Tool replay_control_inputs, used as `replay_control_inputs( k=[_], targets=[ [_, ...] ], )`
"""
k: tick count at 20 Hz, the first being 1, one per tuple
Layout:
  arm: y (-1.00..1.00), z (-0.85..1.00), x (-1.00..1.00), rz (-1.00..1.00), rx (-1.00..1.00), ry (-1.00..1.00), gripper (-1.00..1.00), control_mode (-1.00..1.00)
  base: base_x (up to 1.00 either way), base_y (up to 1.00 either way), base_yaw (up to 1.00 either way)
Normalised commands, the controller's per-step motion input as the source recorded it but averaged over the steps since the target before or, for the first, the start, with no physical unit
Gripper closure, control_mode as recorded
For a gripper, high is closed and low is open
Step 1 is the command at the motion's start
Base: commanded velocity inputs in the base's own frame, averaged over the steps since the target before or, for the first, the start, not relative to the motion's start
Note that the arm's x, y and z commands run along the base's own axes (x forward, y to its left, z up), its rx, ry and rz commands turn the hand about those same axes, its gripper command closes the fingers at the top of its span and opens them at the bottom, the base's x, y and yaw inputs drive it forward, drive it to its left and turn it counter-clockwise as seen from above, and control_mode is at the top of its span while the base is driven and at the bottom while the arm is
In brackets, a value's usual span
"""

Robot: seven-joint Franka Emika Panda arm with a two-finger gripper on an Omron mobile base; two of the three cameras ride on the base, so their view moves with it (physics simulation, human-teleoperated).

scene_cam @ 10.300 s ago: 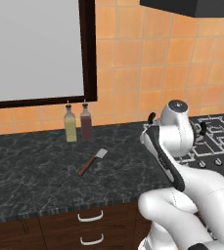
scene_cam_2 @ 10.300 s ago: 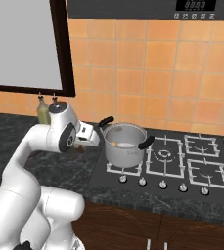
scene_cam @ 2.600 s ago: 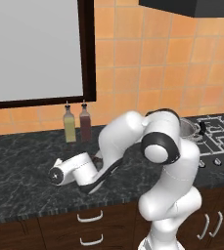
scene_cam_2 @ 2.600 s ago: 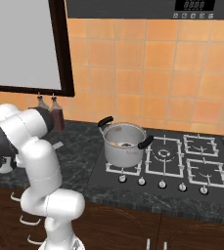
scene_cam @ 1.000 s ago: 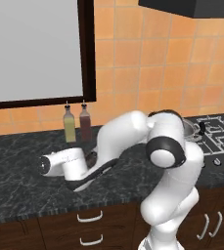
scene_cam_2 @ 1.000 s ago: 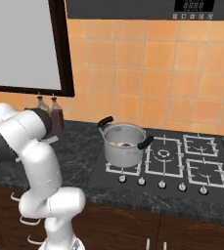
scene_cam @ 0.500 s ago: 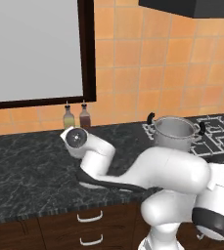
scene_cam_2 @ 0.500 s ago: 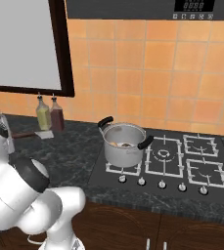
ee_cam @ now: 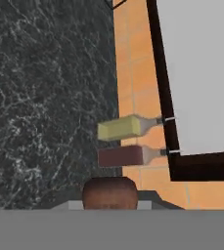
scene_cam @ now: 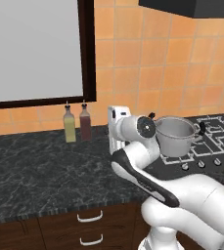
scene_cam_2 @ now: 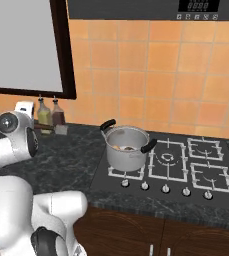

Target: Put the mushroom and squash in the pot. Retrieve the spatula and lightly stir the vegetables in the pot.

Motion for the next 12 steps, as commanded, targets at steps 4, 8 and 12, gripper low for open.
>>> replay_control_inputs(
  k=[4,8,12],
  targets=[
    [-0.51,1.00,0.00,-0.56,0.61,0.01,1.00,-1.00,0.00,0.00,0.00],
    [-0.48,1.00,0.00,-0.62,0.54,0.11,1.00,-1.00,0.00,0.00,0.00],
    [-0.84,0.91,0.03,-0.40,0.52,0.16,1.00,-1.00,0.00,0.00,0.00]
  ],
)
